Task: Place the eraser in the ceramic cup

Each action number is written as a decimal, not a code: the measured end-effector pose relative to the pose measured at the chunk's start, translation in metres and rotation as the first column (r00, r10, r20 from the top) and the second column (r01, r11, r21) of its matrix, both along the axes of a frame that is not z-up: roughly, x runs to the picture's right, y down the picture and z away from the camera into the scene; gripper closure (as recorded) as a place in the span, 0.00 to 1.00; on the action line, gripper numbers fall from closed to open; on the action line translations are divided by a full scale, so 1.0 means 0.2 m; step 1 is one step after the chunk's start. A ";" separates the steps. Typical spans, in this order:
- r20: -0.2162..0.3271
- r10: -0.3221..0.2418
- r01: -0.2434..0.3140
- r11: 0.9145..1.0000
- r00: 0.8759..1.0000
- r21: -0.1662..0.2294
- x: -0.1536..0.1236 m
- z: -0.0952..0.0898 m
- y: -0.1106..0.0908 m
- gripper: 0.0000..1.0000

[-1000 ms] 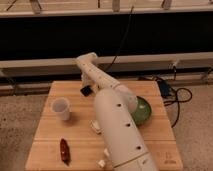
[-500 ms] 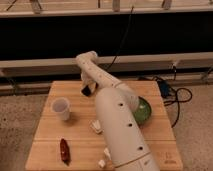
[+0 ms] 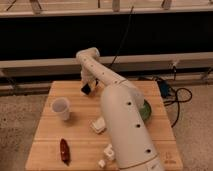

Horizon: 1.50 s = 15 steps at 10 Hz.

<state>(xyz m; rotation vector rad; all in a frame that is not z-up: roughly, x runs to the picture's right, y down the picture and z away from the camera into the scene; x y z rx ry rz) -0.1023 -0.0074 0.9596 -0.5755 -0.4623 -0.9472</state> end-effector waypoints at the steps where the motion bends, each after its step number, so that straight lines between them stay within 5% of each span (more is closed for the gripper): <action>1: 0.013 -0.004 0.004 1.000 1.000 -0.001 -0.01 -0.03 0.00 1.00; 9: 0.119 -0.049 0.052 0.998 0.992 -0.026 -0.15 -0.21 0.03 1.00; 15: 0.186 -0.083 0.083 0.997 0.979 0.010 -0.23 -0.43 -0.12 1.00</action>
